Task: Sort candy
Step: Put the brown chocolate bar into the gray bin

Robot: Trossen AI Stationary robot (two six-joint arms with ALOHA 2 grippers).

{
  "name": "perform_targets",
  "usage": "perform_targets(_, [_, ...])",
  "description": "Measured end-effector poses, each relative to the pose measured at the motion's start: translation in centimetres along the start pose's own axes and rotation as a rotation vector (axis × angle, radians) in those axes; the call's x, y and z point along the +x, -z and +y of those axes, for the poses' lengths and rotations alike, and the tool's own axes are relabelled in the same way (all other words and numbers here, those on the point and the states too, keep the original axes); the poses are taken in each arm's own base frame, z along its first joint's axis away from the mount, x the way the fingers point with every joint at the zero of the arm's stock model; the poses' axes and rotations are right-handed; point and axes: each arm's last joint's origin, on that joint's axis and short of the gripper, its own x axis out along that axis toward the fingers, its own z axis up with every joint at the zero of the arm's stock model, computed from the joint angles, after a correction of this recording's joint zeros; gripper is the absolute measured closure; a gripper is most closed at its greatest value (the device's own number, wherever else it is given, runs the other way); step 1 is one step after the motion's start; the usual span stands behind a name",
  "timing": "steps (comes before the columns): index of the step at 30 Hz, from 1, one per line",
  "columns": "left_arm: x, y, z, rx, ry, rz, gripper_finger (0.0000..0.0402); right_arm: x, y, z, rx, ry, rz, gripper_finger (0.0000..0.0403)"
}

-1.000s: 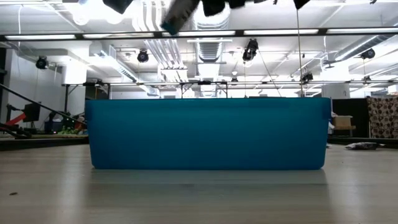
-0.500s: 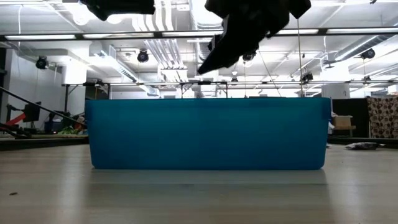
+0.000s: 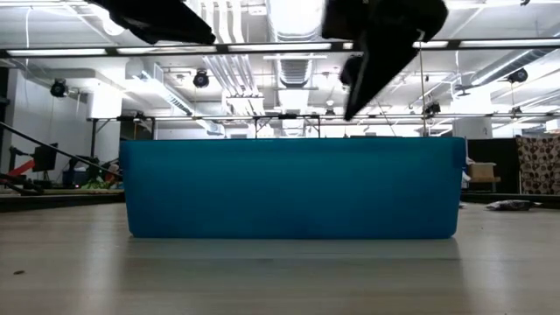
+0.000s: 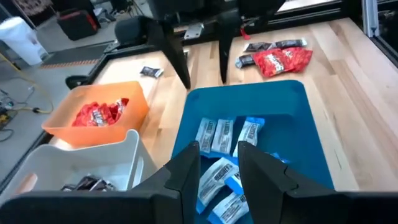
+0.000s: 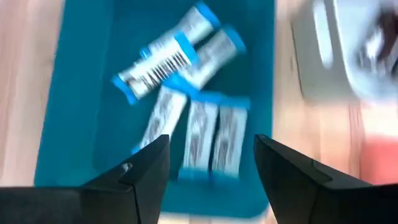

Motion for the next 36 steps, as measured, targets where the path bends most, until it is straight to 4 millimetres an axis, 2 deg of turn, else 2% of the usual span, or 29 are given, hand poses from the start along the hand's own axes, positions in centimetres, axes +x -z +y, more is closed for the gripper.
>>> perform_targets(10, [0.9, 0.3, 1.7, 0.03, -0.038, 0.054, 0.0309, -3.1, 3.6, -1.5, 0.28, 0.201, 0.287, 0.02])
perform_targets(15, [1.3, 0.0, 3.8, -0.02, -0.065, 0.058, 0.0309, -4.1, 5.7, -4.1, 0.5, 0.318, 0.45, 0.0202])
perform_targets(19, [1.1, -0.3, 5.1, 0.001, -0.088, 0.059, 0.0309, -3.9, 7.6, -6.6, 0.635, 0.356, 0.555, 0.0198])
perform_targets(25, [0.1, -0.7, 6.1, 0.044, -0.108, 0.044, 0.0309, -2.3, 11.1, -8.4, 0.556, 0.278, 0.712, 0.0185])
perform_targets(30, [-0.9, -1.1, 6.7, 0.079, -0.188, 0.018, 0.0309, -1.2, 13.6, -8.7, 0.52, 0.305, 0.8, 0.0184])
perform_targets(36, [-1.7, -1.6, 7.4, 0.129, -0.294, 0.0, 0.0309, 0.1, 15.6, -8.6, 0.492, 0.317, 0.822, 0.0184])
